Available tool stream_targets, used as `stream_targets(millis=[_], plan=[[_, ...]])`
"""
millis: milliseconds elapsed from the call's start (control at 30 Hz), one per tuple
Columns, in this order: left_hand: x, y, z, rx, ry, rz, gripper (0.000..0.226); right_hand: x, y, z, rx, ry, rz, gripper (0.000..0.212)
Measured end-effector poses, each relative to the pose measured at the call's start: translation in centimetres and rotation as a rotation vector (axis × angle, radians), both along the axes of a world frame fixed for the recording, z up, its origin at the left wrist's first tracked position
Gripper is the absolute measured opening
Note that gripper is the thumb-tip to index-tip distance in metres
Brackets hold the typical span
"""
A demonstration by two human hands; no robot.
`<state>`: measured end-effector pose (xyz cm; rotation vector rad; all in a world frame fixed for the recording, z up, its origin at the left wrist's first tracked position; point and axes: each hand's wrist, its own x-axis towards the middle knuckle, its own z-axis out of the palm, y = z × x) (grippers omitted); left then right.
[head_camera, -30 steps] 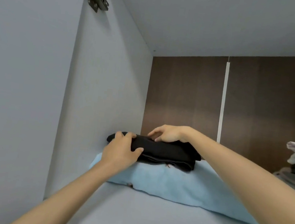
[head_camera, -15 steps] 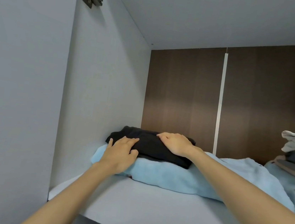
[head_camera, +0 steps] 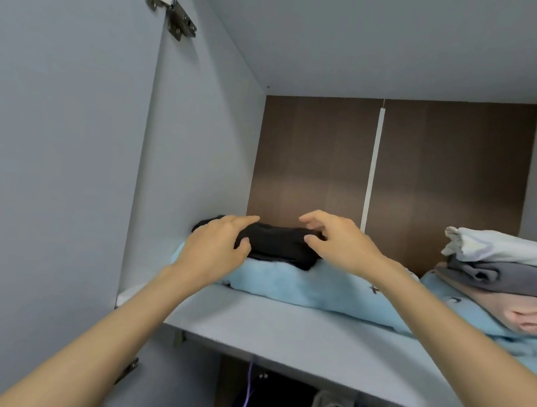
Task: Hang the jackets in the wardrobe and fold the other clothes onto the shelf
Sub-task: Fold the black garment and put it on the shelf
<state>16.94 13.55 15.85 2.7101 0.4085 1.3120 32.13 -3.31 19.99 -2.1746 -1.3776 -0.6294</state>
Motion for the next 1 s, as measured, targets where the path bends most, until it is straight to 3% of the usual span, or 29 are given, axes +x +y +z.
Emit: stream_targets(millis=[300,667,1000], plan=[[-6.3,-9.0,-5.1,0.009,0.023,-0.019,0.052,-6.8,-9.6,-5.9,-0.017,0.035,-0.039,0.039],[-15.4,-16.4,-5.1,0.023,0.062,-0.081,0.052,-17.5,-18.5,-7.7,-0.008,0.061,-0.184,0.036],[-26.2,-19.0,-9.2,0.006,0.107,-0.312,0.051,-30.7,-23.4,-14.0,0.112,0.186,-0.347,0.033]])
